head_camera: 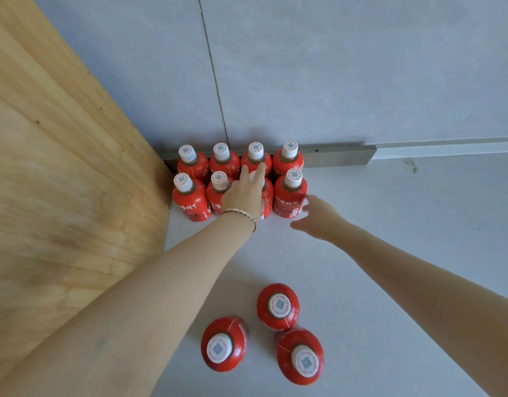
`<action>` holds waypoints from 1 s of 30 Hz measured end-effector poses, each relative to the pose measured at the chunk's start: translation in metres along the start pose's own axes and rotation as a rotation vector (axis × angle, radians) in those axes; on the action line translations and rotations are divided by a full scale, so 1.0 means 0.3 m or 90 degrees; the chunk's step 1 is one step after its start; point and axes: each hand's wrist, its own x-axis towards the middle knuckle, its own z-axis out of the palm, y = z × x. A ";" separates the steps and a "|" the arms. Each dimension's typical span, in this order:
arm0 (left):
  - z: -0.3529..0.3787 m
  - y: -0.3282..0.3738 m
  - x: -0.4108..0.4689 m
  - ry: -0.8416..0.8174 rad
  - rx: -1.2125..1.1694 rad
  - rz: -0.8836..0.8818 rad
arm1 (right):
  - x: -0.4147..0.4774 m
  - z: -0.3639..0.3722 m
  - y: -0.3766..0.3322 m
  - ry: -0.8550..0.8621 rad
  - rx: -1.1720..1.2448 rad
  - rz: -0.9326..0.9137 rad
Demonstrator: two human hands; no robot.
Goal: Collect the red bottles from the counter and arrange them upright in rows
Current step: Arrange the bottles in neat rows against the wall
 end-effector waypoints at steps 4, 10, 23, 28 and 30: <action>-0.035 -0.013 -0.166 0.139 -0.021 0.095 | -0.223 0.014 0.002 -0.127 -0.031 -0.119; -0.086 -0.115 -0.464 -0.237 -0.040 -0.165 | -0.423 0.114 -0.028 -0.199 -0.346 -0.207; 0.019 -0.123 -0.645 -0.185 -0.113 -0.170 | -0.374 0.172 -0.027 -0.133 -0.197 -0.071; -0.008 -0.098 -0.572 -0.232 -0.084 -0.170 | -0.355 0.164 -0.018 -0.125 -0.167 -0.054; -0.017 -0.104 -0.528 -0.208 -0.164 -0.198 | -0.350 0.162 -0.008 -0.111 -0.149 -0.048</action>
